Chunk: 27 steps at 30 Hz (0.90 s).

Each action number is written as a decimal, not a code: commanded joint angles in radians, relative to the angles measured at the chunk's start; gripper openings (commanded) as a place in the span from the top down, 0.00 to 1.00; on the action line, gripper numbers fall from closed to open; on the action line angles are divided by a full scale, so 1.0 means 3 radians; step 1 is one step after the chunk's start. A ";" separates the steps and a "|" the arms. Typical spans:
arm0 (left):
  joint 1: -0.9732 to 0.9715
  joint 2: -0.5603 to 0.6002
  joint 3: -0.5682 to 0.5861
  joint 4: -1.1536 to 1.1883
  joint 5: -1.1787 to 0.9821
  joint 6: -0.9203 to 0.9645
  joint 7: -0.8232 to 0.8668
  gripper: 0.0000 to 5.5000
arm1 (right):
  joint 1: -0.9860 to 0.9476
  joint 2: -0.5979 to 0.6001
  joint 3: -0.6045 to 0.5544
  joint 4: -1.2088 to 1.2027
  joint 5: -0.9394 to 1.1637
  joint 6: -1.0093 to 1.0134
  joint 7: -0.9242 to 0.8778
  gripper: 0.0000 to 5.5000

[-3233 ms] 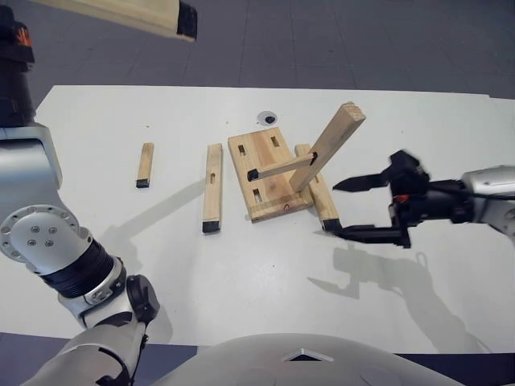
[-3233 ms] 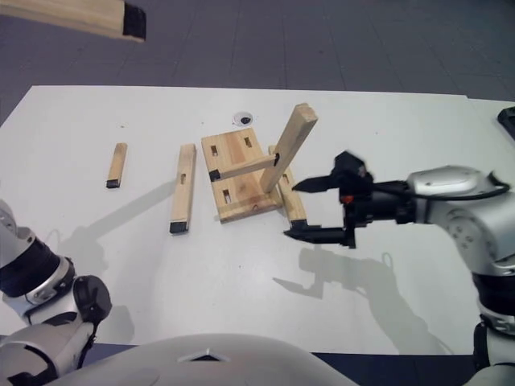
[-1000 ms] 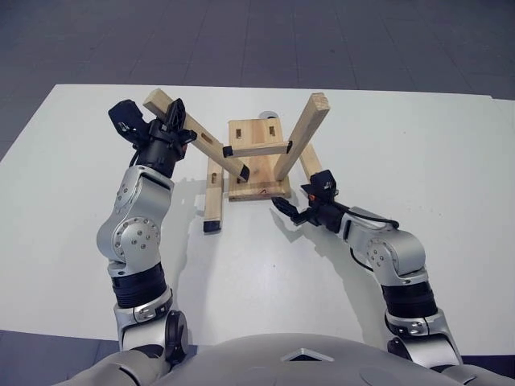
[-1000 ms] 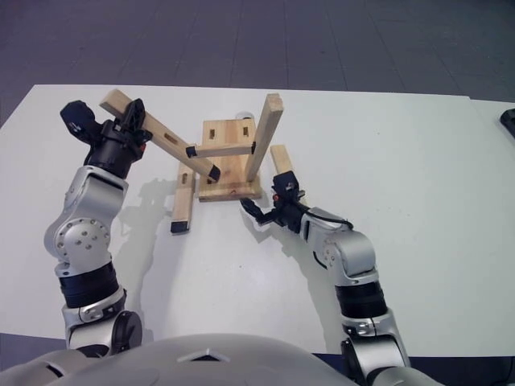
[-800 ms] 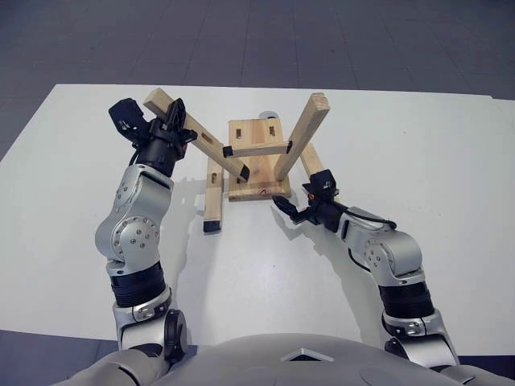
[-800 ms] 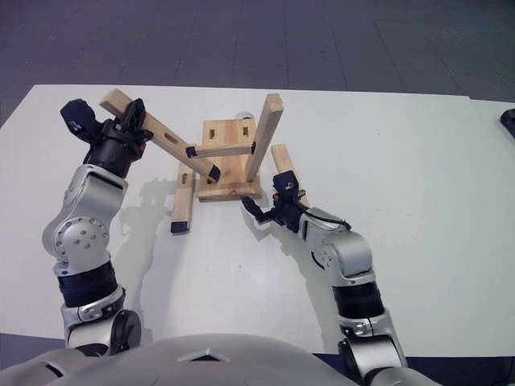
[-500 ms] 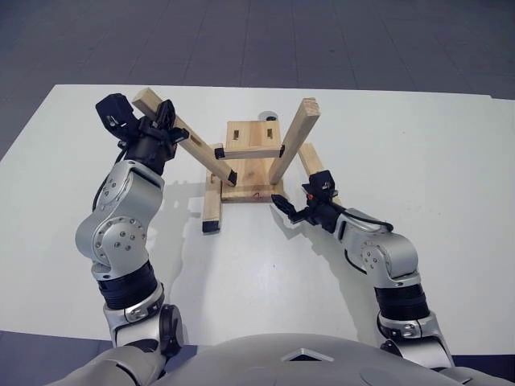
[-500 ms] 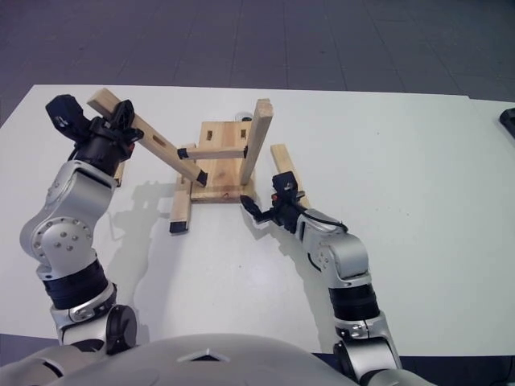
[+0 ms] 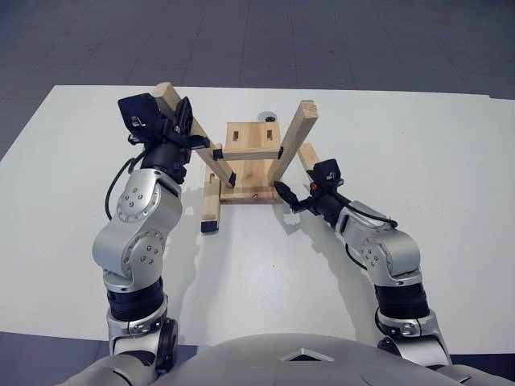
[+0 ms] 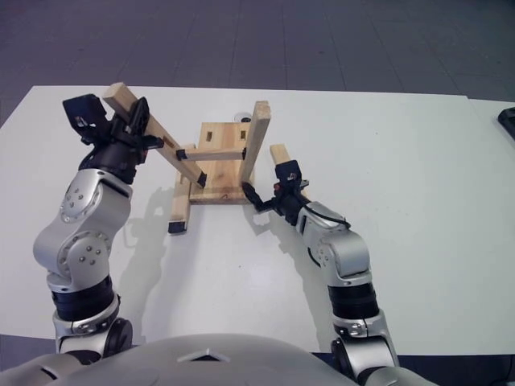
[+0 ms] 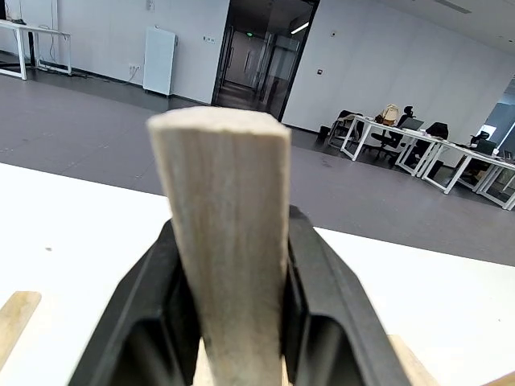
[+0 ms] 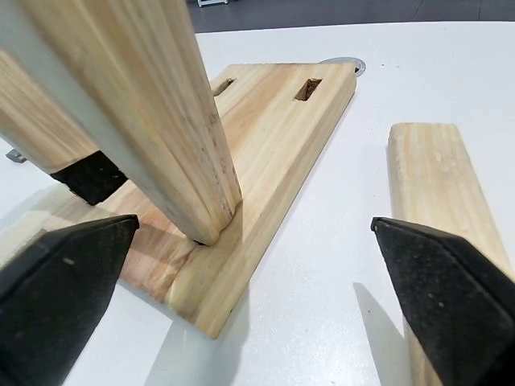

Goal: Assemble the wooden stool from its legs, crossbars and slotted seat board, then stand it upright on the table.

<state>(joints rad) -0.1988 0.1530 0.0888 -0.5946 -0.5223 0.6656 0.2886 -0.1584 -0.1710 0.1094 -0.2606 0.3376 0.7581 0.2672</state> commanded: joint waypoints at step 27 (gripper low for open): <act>0.0565 0.0062 -0.0340 0.0550 0.0800 0.0231 -0.0111 0.81 | -0.0070 0.0092 -0.0103 -0.0009 0.0035 -0.0092 0.0013 0.02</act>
<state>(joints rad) -0.1666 0.1486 0.0111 -0.5576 -0.3710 0.5946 0.2244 -0.1601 -0.1487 0.0973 -0.2491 0.3411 0.7424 0.2740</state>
